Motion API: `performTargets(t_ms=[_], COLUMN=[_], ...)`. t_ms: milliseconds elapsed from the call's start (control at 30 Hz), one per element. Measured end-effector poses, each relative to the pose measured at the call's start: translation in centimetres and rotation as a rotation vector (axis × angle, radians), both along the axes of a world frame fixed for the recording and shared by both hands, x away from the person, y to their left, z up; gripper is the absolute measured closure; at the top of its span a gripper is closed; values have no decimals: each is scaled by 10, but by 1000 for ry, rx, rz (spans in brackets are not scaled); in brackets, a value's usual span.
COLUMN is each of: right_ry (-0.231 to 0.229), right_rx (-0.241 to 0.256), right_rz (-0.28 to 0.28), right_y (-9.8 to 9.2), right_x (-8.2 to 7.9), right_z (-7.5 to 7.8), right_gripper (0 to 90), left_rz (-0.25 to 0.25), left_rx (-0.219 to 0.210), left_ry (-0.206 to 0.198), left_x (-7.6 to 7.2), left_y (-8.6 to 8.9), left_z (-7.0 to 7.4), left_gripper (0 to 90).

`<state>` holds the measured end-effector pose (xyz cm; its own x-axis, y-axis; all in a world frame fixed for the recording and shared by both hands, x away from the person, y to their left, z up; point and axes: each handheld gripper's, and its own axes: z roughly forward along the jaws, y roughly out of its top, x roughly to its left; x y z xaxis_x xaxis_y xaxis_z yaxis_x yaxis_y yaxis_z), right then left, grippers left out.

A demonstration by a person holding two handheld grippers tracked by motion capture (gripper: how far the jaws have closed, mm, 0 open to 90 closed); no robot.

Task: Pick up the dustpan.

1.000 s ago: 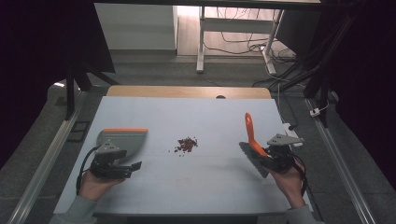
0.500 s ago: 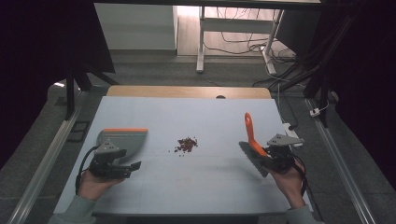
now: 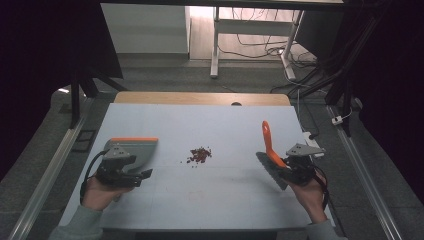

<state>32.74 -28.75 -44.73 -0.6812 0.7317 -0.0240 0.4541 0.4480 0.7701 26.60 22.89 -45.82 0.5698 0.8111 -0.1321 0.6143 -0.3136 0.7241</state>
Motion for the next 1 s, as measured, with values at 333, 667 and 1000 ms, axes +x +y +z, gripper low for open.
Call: performTargets(t_ms=[333, 667, 1000], right_ry=[1, 2, 11], right_rx=[2, -11, -20], right_rz=[-3, -9, -2], right_y=[-3, -2, -1], right_x=[0, -1, -1], right_z=[1, 0, -4], right_gripper=[706, 706, 706], left_rz=[99, 231, 284], left_rx=[12, -28, 22], left_ry=[50, 179, 286], left_x=[13, 11, 14], left_y=[6, 43, 46], left_z=[14, 20, 0], left_gripper=[222, 199, 168])
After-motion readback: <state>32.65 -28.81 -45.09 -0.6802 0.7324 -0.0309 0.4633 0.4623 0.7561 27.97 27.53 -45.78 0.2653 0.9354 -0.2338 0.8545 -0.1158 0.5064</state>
